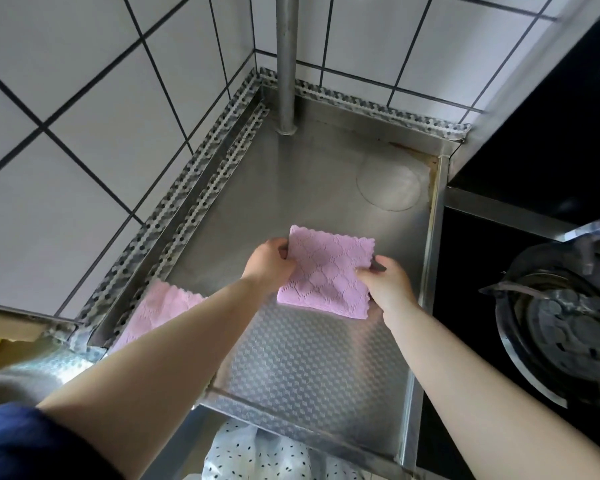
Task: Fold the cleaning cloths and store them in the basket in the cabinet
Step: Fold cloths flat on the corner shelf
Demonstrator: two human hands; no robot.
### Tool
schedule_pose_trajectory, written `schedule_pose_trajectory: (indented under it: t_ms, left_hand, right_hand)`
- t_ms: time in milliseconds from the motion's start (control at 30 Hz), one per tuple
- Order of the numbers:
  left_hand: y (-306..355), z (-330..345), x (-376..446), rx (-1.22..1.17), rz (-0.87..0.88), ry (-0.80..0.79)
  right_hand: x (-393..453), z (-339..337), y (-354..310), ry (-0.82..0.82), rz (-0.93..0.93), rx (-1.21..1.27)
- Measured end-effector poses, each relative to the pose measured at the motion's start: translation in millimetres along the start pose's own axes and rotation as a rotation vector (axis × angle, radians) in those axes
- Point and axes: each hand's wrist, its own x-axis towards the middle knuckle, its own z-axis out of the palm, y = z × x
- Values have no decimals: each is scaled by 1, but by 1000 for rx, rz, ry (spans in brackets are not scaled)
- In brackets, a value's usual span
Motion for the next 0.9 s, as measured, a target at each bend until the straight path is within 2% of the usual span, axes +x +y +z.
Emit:
schedule_pose_trajectory:
  t_ms: [167, 300, 633, 900]
  left_hand:
    - [10, -11, -11, -55, -8, 13]
    - [7, -45, -32, -62, 52, 69]
    - [-73, -127, -105, 85, -20, 228]
    - [-119, -138, -131, 222, -25, 312]
  right_hand:
    - [-11, 3, -4, -72, 147, 295]
    - [-38, 10, -11, -196, 211, 425]
    - [-113, 101, -15, -529, 234, 318]
    - [-137, 146, -7, -572, 245, 218]
